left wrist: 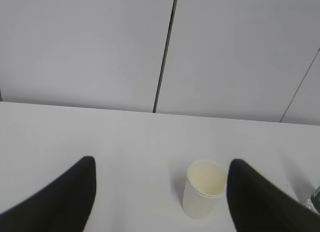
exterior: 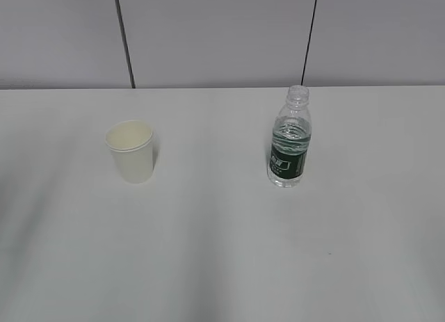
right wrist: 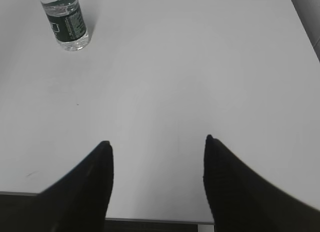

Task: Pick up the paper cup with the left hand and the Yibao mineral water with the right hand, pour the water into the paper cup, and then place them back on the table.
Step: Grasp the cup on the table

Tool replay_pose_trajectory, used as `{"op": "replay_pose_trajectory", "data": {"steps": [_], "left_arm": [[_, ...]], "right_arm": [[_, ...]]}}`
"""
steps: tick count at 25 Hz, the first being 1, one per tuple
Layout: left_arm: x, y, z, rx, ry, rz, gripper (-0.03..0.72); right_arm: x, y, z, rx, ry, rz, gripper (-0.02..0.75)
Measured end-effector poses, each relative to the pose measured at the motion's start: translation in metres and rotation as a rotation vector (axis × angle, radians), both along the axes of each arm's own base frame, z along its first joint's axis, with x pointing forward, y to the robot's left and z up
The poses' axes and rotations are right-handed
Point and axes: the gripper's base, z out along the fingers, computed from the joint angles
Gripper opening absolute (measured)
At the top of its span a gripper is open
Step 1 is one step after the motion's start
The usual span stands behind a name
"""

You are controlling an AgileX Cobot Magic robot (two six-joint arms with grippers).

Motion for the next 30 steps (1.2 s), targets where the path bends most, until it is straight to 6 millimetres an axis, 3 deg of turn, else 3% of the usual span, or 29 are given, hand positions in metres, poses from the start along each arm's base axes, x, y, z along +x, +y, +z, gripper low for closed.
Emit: {"op": "replay_pose_trajectory", "data": {"steps": [7, 14, 24, 30], "left_arm": [[0.036, -0.001, -0.016, 0.006, 0.09, 0.015, 0.496], [0.07, 0.0, -0.028, 0.009, 0.072, 0.047, 0.496], [0.121, -0.001, -0.074, 0.03, 0.156, 0.079, 0.496], [0.145, -0.014, -0.105, 0.051, 0.181, 0.05, 0.496]], "right_arm": [[0.0, 0.0, 0.0, 0.0, 0.0, 0.0, 0.427], [0.0, 0.0, 0.0, 0.0, 0.0, 0.0, 0.427], [0.0, 0.0, 0.0, 0.0, 0.0, 0.0, 0.427], [0.0, 0.0, 0.0, 0.0, 0.0, 0.0, 0.427]]}}
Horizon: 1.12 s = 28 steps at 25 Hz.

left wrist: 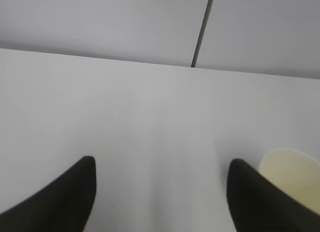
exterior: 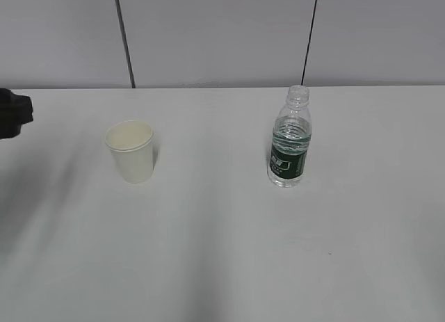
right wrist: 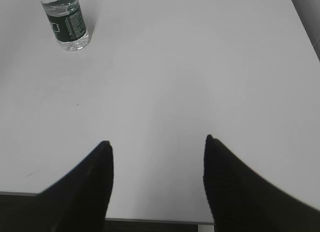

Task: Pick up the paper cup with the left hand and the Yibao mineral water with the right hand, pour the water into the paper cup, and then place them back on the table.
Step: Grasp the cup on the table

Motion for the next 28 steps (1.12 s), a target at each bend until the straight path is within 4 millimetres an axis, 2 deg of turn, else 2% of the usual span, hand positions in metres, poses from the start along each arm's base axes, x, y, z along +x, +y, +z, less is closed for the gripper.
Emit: {"op": "replay_pose_trajectory", "data": {"steps": [4, 11, 15, 22, 28], "left_arm": [[0.009, -0.006, -0.016, 0.009, 0.012, -0.013, 0.496], [0.007, -0.005, -0.024, 0.004, -0.002, 0.002, 0.496], [-0.004, -0.002, -0.036, -0.017, 0.005, 0.023, 0.496], [-0.037, 0.001, -0.057, -0.087, -0.054, 0.026, 0.496], [-0.051, -0.016, -0.06, -0.034, -0.113, -0.215, 0.496]], "right_arm": [[0.0, 0.0, 0.0, 0.0, 0.0, 0.0, 0.427], [0.0, 0.0, 0.0, 0.0, 0.0, 0.0, 0.427], [0.0, 0.0, 0.0, 0.0, 0.0, 0.0, 0.427], [0.0, 0.0, 0.0, 0.0, 0.0, 0.0, 0.427], [0.0, 0.0, 0.0, 0.0, 0.0, 0.0, 0.427]]}}
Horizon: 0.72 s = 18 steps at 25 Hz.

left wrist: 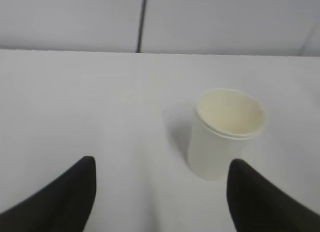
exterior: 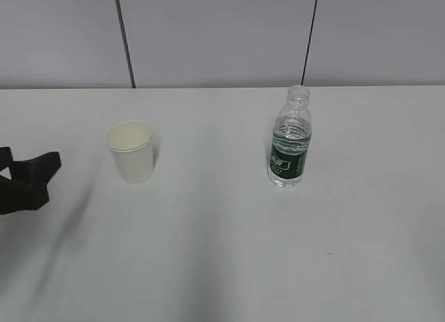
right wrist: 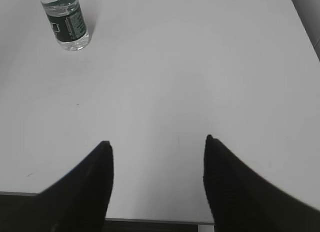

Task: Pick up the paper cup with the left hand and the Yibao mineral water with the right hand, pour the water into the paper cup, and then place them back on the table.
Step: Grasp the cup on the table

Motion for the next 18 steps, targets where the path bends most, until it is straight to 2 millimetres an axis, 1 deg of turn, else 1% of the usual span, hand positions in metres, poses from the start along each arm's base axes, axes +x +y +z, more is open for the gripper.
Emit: {"op": "replay_pose_trajectory", "data": {"steps": [4, 7, 13, 18], "left_arm": [[-0.003, -0.011, -0.006, 0.052, -0.003, -0.152, 0.496], [-0.003, -0.016, -0.013, 0.058, 0.003, -0.207, 0.496], [0.002, -0.02, -0.031, 0.011, 0.012, -0.232, 0.496], [0.003, -0.02, -0.053, -0.001, 0.097, -0.234, 0.496]], "right_arm": [[0.0, 0.0, 0.0, 0.0, 0.0, 0.0, 0.427], [0.0, 0.0, 0.0, 0.0, 0.0, 0.0, 0.427], [0.0, 0.0, 0.0, 0.0, 0.0, 0.0, 0.427], [0.0, 0.0, 0.0, 0.0, 0.0, 0.0, 0.427]]}}
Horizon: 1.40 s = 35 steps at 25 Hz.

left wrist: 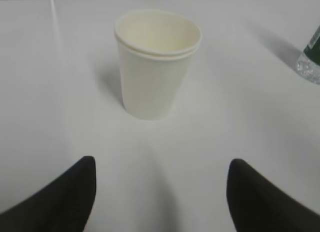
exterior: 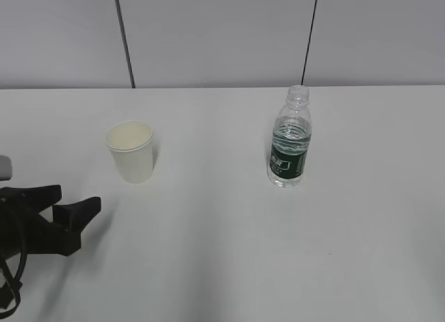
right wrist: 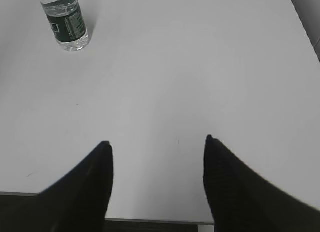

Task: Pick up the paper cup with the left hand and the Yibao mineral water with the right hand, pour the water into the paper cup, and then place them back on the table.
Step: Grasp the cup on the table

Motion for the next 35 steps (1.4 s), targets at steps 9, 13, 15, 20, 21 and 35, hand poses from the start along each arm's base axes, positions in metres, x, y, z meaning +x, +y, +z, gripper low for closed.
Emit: {"op": "replay_pose_trajectory", "data": {"steps": [9, 13, 15, 20, 21, 35], "left_arm": [[-0.002, 0.0, -0.017, 0.01, 0.074, -0.007, 0.473], [0.0, -0.001, -0.016, 0.009, 0.069, -0.015, 0.461], [0.003, -0.002, -0.015, 0.007, 0.057, -0.015, 0.459], [0.003, -0.002, -0.015, 0.006, 0.053, -0.021, 0.456], [0.004, -0.002, -0.014, 0.006, 0.051, -0.022, 0.454], [0.048, -0.012, 0.006, -0.017, -0.11, -0.031, 0.619]], "right_arm": [[0.0, 0.0, 0.0, 0.0, 0.0, 0.0, 0.427], [0.0, 0.0, 0.0, 0.0, 0.0, 0.0, 0.427], [0.0, 0.0, 0.0, 0.0, 0.0, 0.0, 0.427], [0.0, 0.0, 0.0, 0.0, 0.0, 0.0, 0.427], [0.0, 0.0, 0.0, 0.0, 0.0, 0.0, 0.427], [0.0, 0.0, 0.0, 0.0, 0.0, 0.0, 0.427]]}}
